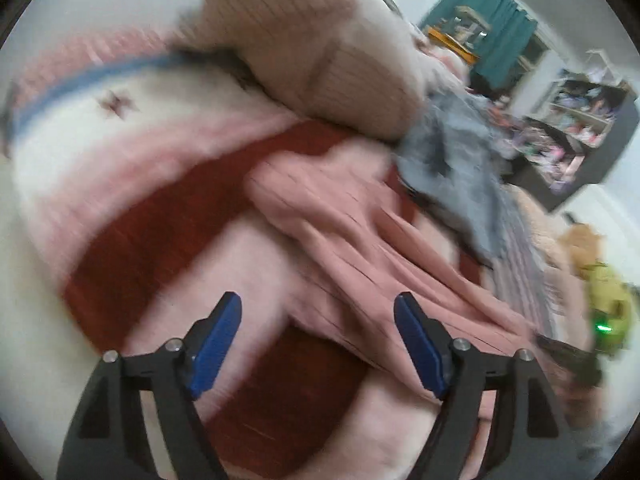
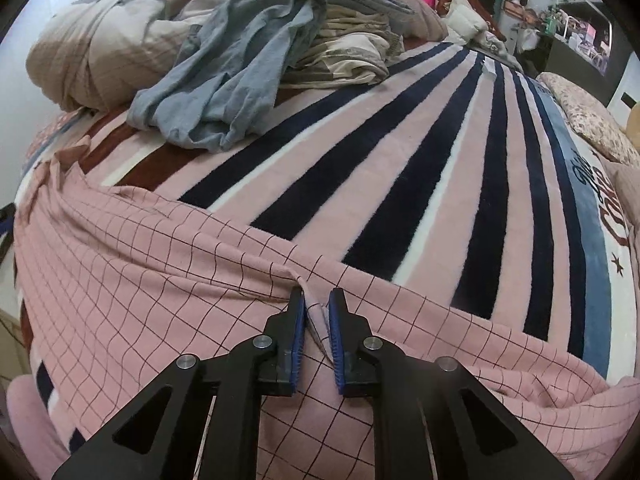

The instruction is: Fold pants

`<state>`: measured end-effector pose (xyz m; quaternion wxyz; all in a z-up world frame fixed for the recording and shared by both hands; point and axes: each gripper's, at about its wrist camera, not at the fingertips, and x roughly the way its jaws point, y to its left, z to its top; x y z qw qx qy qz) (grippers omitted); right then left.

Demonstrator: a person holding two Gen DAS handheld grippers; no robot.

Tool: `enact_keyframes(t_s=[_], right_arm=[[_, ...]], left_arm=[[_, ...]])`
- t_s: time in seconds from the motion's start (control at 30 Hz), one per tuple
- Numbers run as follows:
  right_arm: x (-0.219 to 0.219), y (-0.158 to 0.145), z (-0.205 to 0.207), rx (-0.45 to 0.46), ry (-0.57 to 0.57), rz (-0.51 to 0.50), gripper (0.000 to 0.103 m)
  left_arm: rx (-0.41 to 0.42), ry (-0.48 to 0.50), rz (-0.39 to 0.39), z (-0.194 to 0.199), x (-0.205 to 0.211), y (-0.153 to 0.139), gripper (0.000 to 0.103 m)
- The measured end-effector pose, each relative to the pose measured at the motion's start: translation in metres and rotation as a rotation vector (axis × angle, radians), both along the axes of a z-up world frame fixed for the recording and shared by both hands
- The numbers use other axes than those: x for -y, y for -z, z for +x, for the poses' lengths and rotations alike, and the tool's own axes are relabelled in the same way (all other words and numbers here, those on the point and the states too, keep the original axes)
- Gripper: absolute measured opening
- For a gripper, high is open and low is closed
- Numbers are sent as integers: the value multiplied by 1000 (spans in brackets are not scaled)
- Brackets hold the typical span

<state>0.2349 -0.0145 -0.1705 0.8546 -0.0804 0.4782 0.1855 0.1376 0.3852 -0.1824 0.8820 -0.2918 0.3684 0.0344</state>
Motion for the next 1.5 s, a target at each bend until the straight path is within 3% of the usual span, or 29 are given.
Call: enact_keyframes(t_s=[0.07, 0.2, 0.3, 0.43, 0.47, 0.6, 0.7, 0.8, 0.83, 0.87, 0.93, 1.1, 1.2, 1.37, 1.5], right_arm=[[-1, 0, -1, 1, 1, 0, 7], [1, 1, -2, -4, 4, 19, 7], [4, 2, -3, -8, -2, 22, 7], [5, 3, -3, -11, -3, 30, 8], [5, 4, -3, -12, -2, 33, 8], [6, 4, -3, -13, -2, 34, 8], [6, 4, -2, -14, 0, 33, 8], [6, 4, -3, -14, -2, 33, 8], [5, 5, -2, -14, -2, 32, 8], [5, 5, -2, -14, -1, 31, 8], [6, 6, -2, -15, 2, 33, 8], [6, 7, -2, -18, 2, 35, 8], [5, 7, -2, -17, 2, 29, 8], [4, 6, -2, -18, 6, 30, 8], [4, 7, -2, -17, 4, 25, 8]], left_arm=[[-27, 17, 7, 5, 9, 6, 75], [-82, -40, 249, 12, 19, 5, 75], [-93, 15, 310, 11, 25, 2, 75], [-114, 56, 501, 12, 31, -4, 71], [-119, 78, 520, 12, 31, -3, 68], [-104, 144, 405, 21, 22, 4, 67], [-86, 164, 347, 25, 23, 6, 59], [-89, 152, 334, 28, 25, 6, 36], [-80, 157, 331, 28, 26, 4, 17], [-64, 171, 320, 26, 29, 2, 8], [-51, 166, 322, 22, 28, -3, 7], [-4, 201, 234, 7, 13, -6, 8], [-38, 252, 264, 1, 18, 0, 13], [-61, 276, 341, -6, 22, 1, 33], [-98, 293, 414, -12, 23, 3, 34]])
